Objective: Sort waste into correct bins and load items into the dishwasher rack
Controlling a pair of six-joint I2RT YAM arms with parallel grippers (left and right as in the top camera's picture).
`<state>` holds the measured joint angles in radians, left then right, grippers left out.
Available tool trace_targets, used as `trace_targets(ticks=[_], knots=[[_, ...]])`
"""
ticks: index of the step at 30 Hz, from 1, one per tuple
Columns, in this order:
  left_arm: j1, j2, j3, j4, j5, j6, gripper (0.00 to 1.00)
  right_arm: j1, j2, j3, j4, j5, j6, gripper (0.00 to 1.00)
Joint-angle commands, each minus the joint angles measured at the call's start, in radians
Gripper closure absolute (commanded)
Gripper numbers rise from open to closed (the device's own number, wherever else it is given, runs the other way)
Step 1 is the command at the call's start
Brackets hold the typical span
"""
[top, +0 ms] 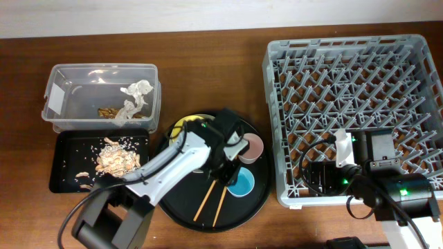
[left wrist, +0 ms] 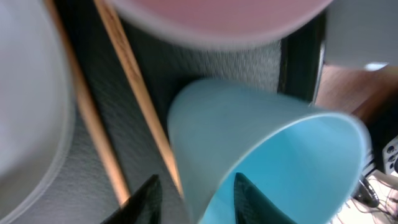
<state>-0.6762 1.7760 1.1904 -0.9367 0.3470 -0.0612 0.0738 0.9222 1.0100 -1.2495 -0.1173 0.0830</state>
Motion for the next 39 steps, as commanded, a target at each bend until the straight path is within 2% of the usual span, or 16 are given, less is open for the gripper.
trace_targets(ticks=[1,3,8,14,16,19,20,22,24,27,30,34,39], knots=[[-0.003,-0.003,-0.025,0.013,0.013,-0.022,0.95,0.005,0.001,0.019,-0.002,-0.005,0.011,0.01],[-0.004,-0.003,-0.025,0.013,0.013,-0.022,1.0,0.005,0.001,0.019,-0.003,-0.005,0.011,0.01],[-0.003,-0.029,-0.024,0.001,-0.018,-0.085,1.0,0.005,0.001,0.019,-0.003,-0.001,0.01,0.01],[0.035,-0.239,-0.024,0.017,-0.04,-0.084,1.0,0.003,0.001,0.019,0.035,0.078,0.011,0.01],[0.084,-0.314,-0.024,0.049,-0.031,-0.139,1.0,0.003,0.001,0.019,0.086,0.096,0.012,0.01],[0.18,-0.362,-0.024,0.142,0.09,-0.219,1.0,0.003,0.001,0.019,0.175,0.175,0.123,0.01],[0.224,-0.362,-0.025,0.192,0.18,-0.25,1.0,0.003,0.001,0.019,0.216,0.168,0.155,0.01],[0.289,-0.348,-0.027,0.272,0.306,-0.303,1.0,0.003,0.01,0.019,0.297,0.063,0.16,0.01],[0.336,-0.328,-0.027,0.333,0.407,-0.344,1.0,0.003,0.027,0.019,0.354,-0.124,0.128,0.01],[0.383,-0.27,-0.027,0.472,0.636,-0.393,1.0,0.004,0.071,0.019,0.379,-0.435,0.056,0.01],[0.391,-0.201,-0.027,0.623,0.818,-0.467,1.0,0.004,0.117,0.019,0.397,-0.613,-0.01,0.01],[0.389,-0.128,-0.027,0.744,0.946,-0.53,1.0,0.004,0.174,0.019,0.464,-0.83,-0.088,0.01],[0.389,-0.102,-0.027,0.78,1.049,-0.529,1.0,0.004,0.261,0.019,0.552,-0.929,-0.098,0.02]])
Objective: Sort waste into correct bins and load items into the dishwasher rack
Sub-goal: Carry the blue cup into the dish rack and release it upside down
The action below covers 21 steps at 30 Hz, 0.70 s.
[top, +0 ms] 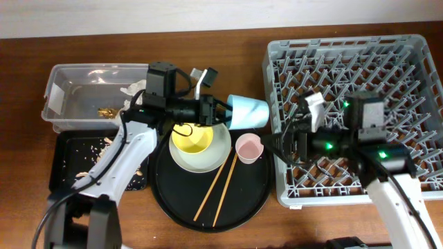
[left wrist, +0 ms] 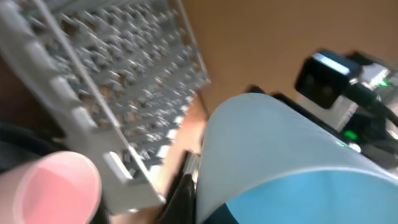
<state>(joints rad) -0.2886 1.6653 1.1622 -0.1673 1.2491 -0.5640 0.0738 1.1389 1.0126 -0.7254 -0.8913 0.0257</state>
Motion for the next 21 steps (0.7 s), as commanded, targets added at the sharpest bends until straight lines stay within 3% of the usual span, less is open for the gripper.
trace_targets(ticks=[1,10,15,21], knots=[[0.002,0.008,0.002,0.011,0.15,-0.027,1.0,0.004,0.065,0.016,0.049,-0.22,-0.065,0.02],[-0.04,0.008,0.002,0.018,0.194,-0.027,1.0,0.004,0.194,0.016,0.244,-0.576,-0.1,0.01],[-0.043,0.008,0.002,0.018,0.183,-0.027,1.0,0.003,0.196,0.016,0.248,-0.57,-0.1,0.0],[-0.043,0.008,0.002,0.018,0.168,-0.027,1.0,0.003,0.196,0.016,0.248,-0.563,-0.1,0.1]])
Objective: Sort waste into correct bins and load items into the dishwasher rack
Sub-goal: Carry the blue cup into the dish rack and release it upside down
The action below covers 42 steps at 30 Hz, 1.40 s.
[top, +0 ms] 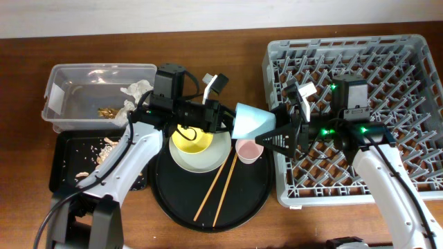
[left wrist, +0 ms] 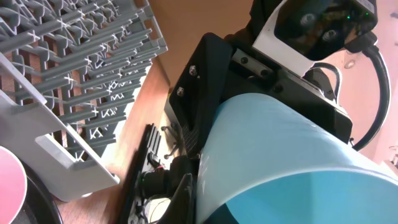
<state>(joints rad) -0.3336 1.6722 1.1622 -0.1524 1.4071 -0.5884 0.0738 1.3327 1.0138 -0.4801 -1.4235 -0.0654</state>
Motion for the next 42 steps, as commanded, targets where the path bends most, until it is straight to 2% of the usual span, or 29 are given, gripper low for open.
trace_targets(ticks=[1,3,4,7,19,21,22,25,30,37,38,41,42], knots=[[0.002,0.002,0.002,0.003,0.01,-0.002,1.0,0.003,0.003,0.015,0.002,-0.031,-0.009,0.12],[0.002,0.002,0.002,0.003,0.011,-0.002,1.0,0.003,0.003,0.015,0.002,-0.016,-0.009,0.15],[0.002,0.002,0.002,0.003,0.011,-0.002,1.0,0.003,0.003,0.015,0.002,0.005,-0.005,0.21],[0.002,0.002,0.002,0.002,0.011,-0.002,1.0,0.003,0.003,0.015,0.002,0.015,-0.005,0.22],[0.002,0.002,0.002,0.002,0.01,-0.002,1.0,0.003,0.003,0.015,0.006,0.021,-0.006,0.37],[0.0,0.002,0.002,0.003,0.001,-0.001,1.0,0.003,0.003,0.015,0.006,0.021,-0.006,0.41],[0.001,0.002,0.002,0.002,-0.017,0.013,0.96,0.003,0.003,0.015,0.006,0.022,-0.006,0.45],[0.001,0.002,0.002,-0.04,-0.115,0.066,0.89,0.003,0.003,0.015,0.005,0.047,-0.005,0.54],[0.006,0.002,0.002,-0.197,-0.311,0.196,0.82,0.003,0.003,0.015,-0.011,0.122,-0.005,0.55],[0.129,-0.066,0.002,-0.419,-0.554,0.35,0.77,0.003,-0.002,0.016,-0.201,0.507,-0.006,0.64],[0.15,-0.087,0.002,-0.46,-0.597,0.371,0.77,0.003,-0.005,0.02,-0.229,0.555,-0.006,0.68],[0.203,-0.148,0.002,-0.576,-0.724,0.413,0.77,0.003,-0.014,0.064,-0.328,0.699,-0.006,0.96],[0.221,-0.168,0.002,-0.612,-0.758,0.423,0.77,0.003,-0.016,0.084,-0.36,0.745,-0.006,0.96]])
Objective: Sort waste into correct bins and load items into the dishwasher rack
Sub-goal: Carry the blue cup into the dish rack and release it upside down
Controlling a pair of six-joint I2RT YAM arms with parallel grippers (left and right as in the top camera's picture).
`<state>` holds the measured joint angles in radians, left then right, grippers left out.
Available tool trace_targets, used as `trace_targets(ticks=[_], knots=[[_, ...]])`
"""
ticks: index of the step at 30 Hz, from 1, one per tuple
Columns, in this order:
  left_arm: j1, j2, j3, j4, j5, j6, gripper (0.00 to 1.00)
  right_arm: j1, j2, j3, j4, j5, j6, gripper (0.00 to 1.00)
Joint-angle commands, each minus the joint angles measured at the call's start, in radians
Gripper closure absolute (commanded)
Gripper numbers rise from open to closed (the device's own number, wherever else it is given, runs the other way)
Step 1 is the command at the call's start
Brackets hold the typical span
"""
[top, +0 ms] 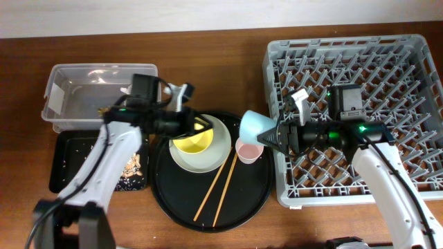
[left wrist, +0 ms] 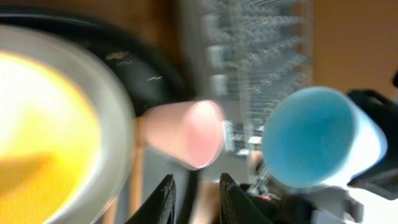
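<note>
A blue cup [top: 255, 127] hangs on its side above the right edge of the round black tray [top: 235, 207], just left of the grey dishwasher rack [top: 360, 76]. My right gripper [top: 274, 135] is shut on it from the right. In the left wrist view the blue cup [left wrist: 314, 137] shows its open mouth. My left gripper [top: 203, 124] is open and empty over the white plate [top: 220, 142] with the yellow bowl [top: 190, 142]. A pink cup [top: 248, 149] stands on the tray, and beside it lie two chopsticks [top: 216, 188]. The left gripper [left wrist: 198, 202] points towards the pink cup [left wrist: 186, 134].
A clear bin [top: 69, 86] with scraps stands at the back left. In front of it is a small black tray [top: 64, 169] with food waste. My left arm crosses over both. The rack fills the right side of the table.
My left gripper has let go of the blue cup and now sits farther left, over the plate. The right gripper alone holds the cup, a little nearer the rack.
First my left gripper was down at the blue cup lying on the round tray, the right arm low at the rack's front. Then the left held the cup up near the rack. Then both grippers met at it. Now only the right holds it.
</note>
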<state>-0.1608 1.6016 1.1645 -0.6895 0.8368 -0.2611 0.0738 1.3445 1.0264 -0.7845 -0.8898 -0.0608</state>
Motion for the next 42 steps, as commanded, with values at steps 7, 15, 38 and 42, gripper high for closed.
trace_targets(ticks=[7,15,38,42], knots=[[0.117,-0.22,-0.001,-0.219,-0.387,0.136,0.77,-0.006,-0.03,0.312,-0.32,0.602,0.064,0.96],[0.118,-0.252,-0.001,-0.229,-0.412,0.136,0.77,-0.227,-0.013,0.418,-0.494,0.817,0.147,0.96],[0.093,-0.252,-0.001,-0.238,-0.411,0.136,0.63,-0.317,0.342,0.425,-0.547,0.743,0.144,0.11],[0.032,-0.252,-0.001,-0.212,-0.412,0.136,0.6,-0.317,0.28,0.429,-0.56,0.744,0.144,0.09]])
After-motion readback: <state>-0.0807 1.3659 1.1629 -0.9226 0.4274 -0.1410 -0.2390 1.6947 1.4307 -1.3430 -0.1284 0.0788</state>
